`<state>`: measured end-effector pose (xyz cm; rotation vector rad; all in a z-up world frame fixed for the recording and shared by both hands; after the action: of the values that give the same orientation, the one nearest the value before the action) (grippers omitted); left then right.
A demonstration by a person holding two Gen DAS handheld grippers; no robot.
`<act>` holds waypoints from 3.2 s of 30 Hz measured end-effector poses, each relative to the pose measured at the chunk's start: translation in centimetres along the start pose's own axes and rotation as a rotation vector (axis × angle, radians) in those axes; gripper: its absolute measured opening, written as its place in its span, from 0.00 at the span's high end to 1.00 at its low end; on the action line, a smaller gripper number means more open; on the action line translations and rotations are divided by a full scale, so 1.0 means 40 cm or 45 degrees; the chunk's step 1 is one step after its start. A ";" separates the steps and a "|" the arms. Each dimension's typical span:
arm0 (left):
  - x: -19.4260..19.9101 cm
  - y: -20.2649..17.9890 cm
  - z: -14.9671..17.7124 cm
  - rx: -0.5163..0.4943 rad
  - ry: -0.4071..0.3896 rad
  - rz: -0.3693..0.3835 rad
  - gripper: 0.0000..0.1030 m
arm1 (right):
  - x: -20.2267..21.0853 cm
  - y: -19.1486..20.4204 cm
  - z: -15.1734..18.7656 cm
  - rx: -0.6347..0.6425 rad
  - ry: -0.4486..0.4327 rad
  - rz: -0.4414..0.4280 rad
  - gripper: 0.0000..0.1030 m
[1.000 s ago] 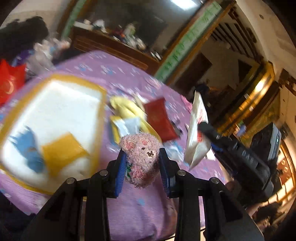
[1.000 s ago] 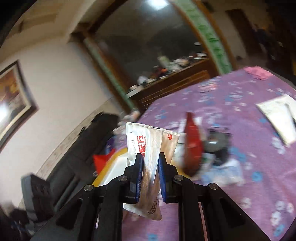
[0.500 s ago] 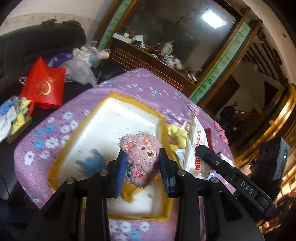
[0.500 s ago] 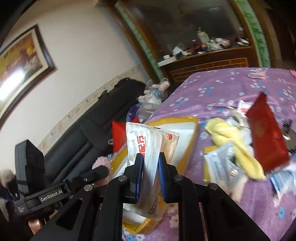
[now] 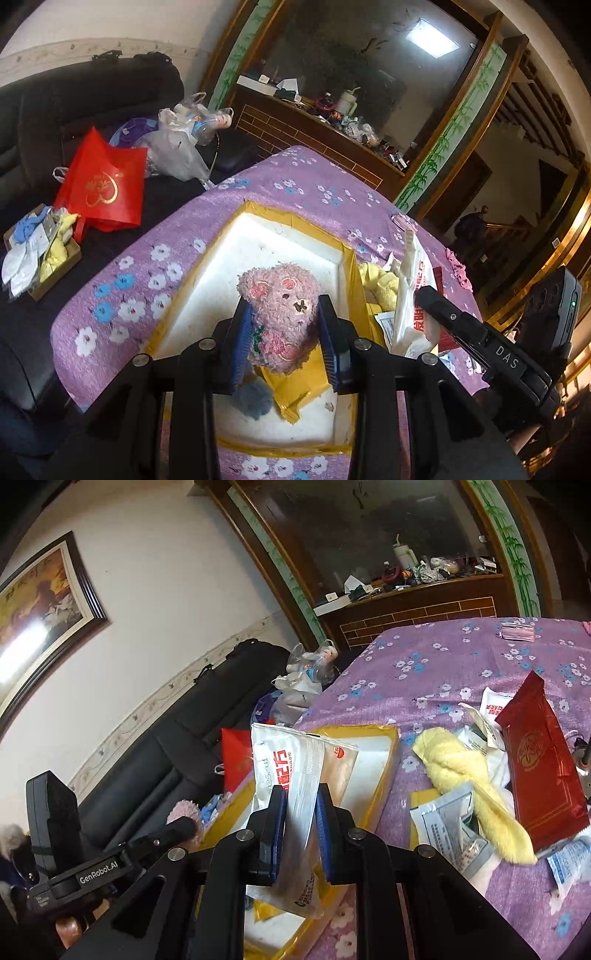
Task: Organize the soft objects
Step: 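Carry the toy and packet into the white foam box and release both, then grasp the white paper leaflet with the left tool while the right tool grasps the yellow towel, then lower the leaflet and yellow towel into the box and open both tools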
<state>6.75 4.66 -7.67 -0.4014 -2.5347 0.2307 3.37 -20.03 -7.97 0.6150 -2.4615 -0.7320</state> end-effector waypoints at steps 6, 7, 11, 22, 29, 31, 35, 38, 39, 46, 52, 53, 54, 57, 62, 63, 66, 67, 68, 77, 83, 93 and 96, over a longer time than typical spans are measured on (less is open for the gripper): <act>-0.068 0.004 -0.033 -0.063 0.075 -0.012 0.70 | -0.086 0.026 -0.023 0.081 0.036 0.039 0.84; -0.086 0.001 -0.035 -0.075 0.095 -0.023 0.70 | -0.107 0.031 -0.023 0.085 0.054 0.042 0.84; -0.170 0.026 -0.014 -0.095 0.200 -0.072 0.69 | -0.175 0.060 -0.011 0.150 0.089 0.077 0.84; -0.150 0.060 0.035 0.065 0.253 0.028 0.54 | -0.249 0.032 0.007 0.039 0.130 0.007 0.48; -0.095 0.023 0.060 0.176 0.123 0.083 0.31 | -0.078 0.040 0.005 0.064 0.006 -0.182 0.31; -0.059 -0.016 0.064 0.137 0.081 0.095 0.31 | -0.024 0.018 0.013 0.057 0.004 -0.196 0.31; 0.005 -0.135 0.056 -0.021 0.012 0.106 0.31 | 0.077 -0.056 -0.009 0.026 -0.032 -0.197 0.31; -0.003 -0.238 0.052 -0.134 0.083 0.169 0.31 | 0.124 -0.124 -0.039 -0.021 -0.048 -0.119 0.31; -0.011 -0.259 0.050 -0.155 0.100 0.186 0.31 | 0.130 -0.147 -0.046 -0.030 -0.056 -0.088 0.31; -0.121 -0.380 0.065 -0.251 0.273 0.216 0.31 | 0.173 -0.256 -0.086 -0.144 -0.066 0.029 0.36; -0.302 -0.425 0.079 -0.301 0.412 0.167 0.62 | 0.169 -0.266 -0.052 -0.213 -0.050 0.020 0.43; -0.318 -0.413 0.086 -0.296 0.427 0.163 0.70 | 0.173 -0.261 -0.050 -0.211 -0.048 0.015 0.43; -0.340 -0.413 0.089 -0.296 0.428 0.141 0.77 | 0.177 -0.263 -0.053 -0.200 -0.051 0.021 0.43; -0.336 -0.420 0.100 -0.334 0.416 0.096 0.95 | 0.176 -0.254 -0.058 -0.167 -0.047 0.038 0.43; -0.264 -0.398 0.112 -0.251 0.326 0.210 0.97 | 0.119 -0.209 -0.100 -0.088 -0.015 0.056 0.41; -0.247 -0.389 0.111 -0.210 0.316 0.254 0.97 | 0.099 -0.190 -0.117 -0.062 -0.002 0.060 0.41; -0.176 -0.341 0.105 -0.115 0.264 0.299 0.97 | 0.005 -0.156 -0.152 -0.021 0.072 0.118 0.40; -0.159 -0.325 0.102 -0.083 0.247 0.324 0.97 | -0.019 -0.149 -0.158 -0.011 0.090 0.130 0.40; -0.136 -0.307 0.100 -0.052 0.227 0.346 0.97 | -0.059 -0.140 -0.164 0.013 0.121 0.164 0.40; -0.037 -0.148 0.053 0.057 0.081 0.202 0.97 | -0.201 -0.120 -0.112 0.185 0.137 0.471 0.67; -0.033 -0.065 0.050 0.123 0.063 0.166 0.97 | -0.091 -0.065 -0.101 0.108 -0.043 0.326 0.70; -0.028 -0.040 -0.005 0.027 0.052 0.070 0.97 | -0.006 0.074 -0.075 0.034 -0.055 0.048 0.70; -0.069 -0.031 -0.027 -0.026 0.060 0.023 0.97 | -0.053 0.105 -0.090 0.016 -0.024 -0.012 0.69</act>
<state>9.25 2.65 -7.85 -0.4329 -2.4897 0.1995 5.92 -17.08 -3.52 0.6274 -2.4841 -0.7298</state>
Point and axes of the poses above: each gripper's, at about its wrist camera, not at the fingertips, and x roughly against the way its jaws point, y to its left, z to its underside, the point moved 4 cm from there along -x, roughly the way its jaws point, and after that the axes turned 11 degrees about -x, right-handed, at the moved point
